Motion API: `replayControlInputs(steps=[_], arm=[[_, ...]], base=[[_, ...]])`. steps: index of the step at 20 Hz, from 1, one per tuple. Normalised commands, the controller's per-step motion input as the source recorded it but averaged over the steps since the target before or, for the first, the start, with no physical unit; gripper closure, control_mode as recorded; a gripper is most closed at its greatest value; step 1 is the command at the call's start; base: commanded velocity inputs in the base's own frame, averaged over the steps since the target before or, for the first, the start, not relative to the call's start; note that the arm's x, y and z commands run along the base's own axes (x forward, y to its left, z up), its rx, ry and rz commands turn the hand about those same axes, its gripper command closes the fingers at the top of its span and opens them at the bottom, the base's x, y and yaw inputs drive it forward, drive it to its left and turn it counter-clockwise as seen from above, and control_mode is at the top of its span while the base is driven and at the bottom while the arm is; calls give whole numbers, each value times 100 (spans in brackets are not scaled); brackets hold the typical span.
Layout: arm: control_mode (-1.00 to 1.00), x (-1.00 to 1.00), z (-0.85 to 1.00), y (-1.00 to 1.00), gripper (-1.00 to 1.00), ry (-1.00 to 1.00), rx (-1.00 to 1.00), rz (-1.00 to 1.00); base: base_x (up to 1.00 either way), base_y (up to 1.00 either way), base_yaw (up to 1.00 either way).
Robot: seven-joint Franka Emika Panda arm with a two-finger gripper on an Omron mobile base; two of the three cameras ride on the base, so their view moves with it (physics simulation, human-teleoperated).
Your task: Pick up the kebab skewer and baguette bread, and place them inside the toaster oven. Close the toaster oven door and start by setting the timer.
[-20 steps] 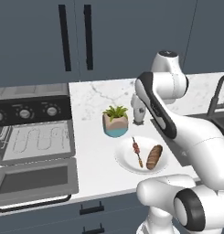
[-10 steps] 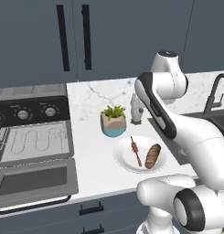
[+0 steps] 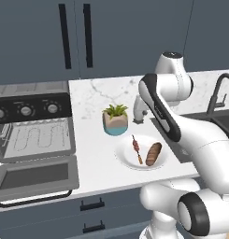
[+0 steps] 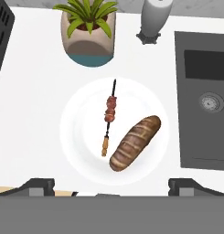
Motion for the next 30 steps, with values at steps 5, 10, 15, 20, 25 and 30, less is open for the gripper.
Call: replayControlInputs(steps=[5, 10, 15, 20, 25, 30], arm=[[100, 0, 0, 0, -100, 0, 0, 0], [100, 0, 0, 0, -100, 0, 0, 0], [100, 0, 0, 0, -100, 0, 0, 0], [100, 0, 0, 0, -100, 0, 0, 0], [100, 0, 0, 0, -100, 0, 0, 0], [100, 0, 0, 0, -100, 0, 0, 0]], base=[[-21, 72, 3], [-15, 31, 1], [33, -3, 0], [7, -74, 0], [-62, -61, 0], [-75, 74, 0]])
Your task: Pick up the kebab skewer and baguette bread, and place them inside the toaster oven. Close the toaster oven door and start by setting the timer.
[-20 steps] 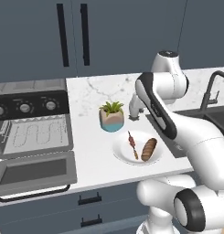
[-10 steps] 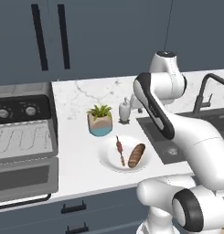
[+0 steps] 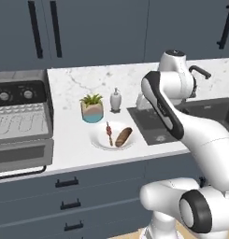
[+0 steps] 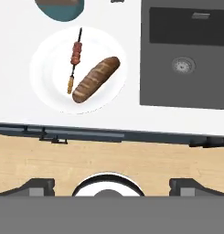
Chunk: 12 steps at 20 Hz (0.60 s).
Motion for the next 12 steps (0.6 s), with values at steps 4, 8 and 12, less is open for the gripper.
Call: replayControlInputs(steps=[4, 8, 12], arm=[[100, 0, 0, 0, -100, 0, 0, 0], [100, 0, 0, 0, -100, 0, 0, 0], [100, 0, 0, 0, -100, 0, 0, 0]], base=[[-4, 100, 0], [5, 95, 0], [60, 16, 0]])
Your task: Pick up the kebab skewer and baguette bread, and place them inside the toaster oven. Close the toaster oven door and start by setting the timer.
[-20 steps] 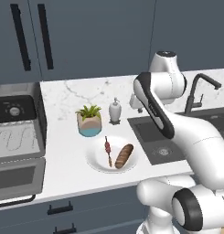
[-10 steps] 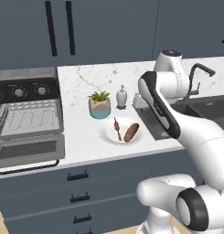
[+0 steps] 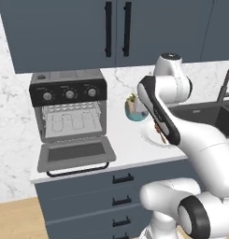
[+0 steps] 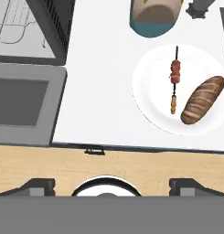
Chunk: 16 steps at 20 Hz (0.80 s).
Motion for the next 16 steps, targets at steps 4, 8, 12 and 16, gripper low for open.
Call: replayControlInputs(steps=[4, 8, 12, 16], arm=[[100, 0, 0, 0, -100, 0, 0, 0], [100, 0, 0, 0, -100, 0, 0, 0], [100, 0, 0, 0, -100, 0, 0, 0], [100, 0, 0, 0, -100, 0, 0, 0]], base=[[67, 0, 0], [55, 5, 0], [46, 5, 0], [16, 32, 0]])
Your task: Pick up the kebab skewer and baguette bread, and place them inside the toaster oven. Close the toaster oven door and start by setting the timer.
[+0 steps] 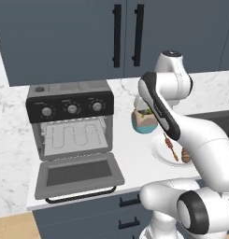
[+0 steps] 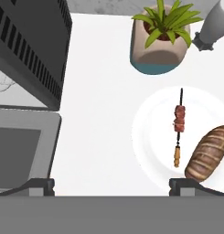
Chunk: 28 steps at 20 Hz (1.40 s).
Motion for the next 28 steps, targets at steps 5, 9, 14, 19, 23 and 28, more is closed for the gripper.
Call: replayControlInputs(steps=[5, 9, 14, 19, 23, 28], arm=[[100, 0, 0, 0, -100, 0, 0, 0], [100, 0, 0, 0, -100, 0, 0, 0], [100, 0, 0, 0, -100, 0, 0, 0], [100, 0, 0, 0, -100, 0, 0, 0], [100, 0, 0, 0, -100, 0, 0, 0], [100, 0, 0, 0, -100, 0, 0, 0]], base=[[12, 26, 0], [0, 0, 0], [0, 0, 0], [0, 0, 0], [0, 0, 0], [-3, 0, 0]])
